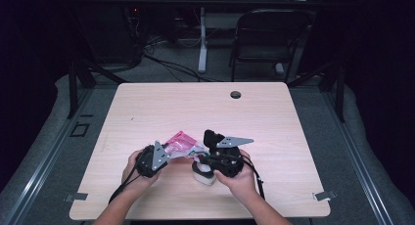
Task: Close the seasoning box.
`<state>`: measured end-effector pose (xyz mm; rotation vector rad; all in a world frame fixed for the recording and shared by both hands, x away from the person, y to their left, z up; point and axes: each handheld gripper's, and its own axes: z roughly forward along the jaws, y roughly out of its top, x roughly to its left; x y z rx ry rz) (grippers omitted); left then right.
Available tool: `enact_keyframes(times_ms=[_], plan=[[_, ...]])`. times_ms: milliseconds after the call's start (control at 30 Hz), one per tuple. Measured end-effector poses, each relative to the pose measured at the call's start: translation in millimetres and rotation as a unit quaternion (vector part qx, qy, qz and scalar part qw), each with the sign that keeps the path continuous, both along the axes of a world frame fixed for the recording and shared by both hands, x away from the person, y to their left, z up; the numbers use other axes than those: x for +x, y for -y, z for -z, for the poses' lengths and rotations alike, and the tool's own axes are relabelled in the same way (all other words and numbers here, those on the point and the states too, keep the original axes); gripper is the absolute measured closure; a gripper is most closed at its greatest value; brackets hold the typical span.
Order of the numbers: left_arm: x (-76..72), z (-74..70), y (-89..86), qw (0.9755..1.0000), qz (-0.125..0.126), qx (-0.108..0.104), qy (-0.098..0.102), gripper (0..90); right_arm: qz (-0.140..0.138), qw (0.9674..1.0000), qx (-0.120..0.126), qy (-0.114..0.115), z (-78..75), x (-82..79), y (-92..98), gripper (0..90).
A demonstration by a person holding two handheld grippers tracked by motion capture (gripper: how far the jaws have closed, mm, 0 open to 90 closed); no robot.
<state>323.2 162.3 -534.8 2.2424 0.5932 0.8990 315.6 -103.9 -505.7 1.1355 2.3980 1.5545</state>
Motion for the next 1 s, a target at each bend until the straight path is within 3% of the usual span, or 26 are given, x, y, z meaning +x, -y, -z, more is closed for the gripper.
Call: enact_keyframes(times_ms=[567, 1000], plan=[[2.6, 5.9, 1.8, 0.9997, 0.007, -0.002, -0.022, 72.4, 0.003, 1.0000, 0.006, 0.002, -2.0, 0.5, 0.1, 88.9], [5.7, 12.3, 3.7, 0.9987, 0.009, -0.006, -0.049, 72.7, 0.000, 1.0000, 0.004, 0.002, -1.6, 0.6, -1.1, 88.3]])
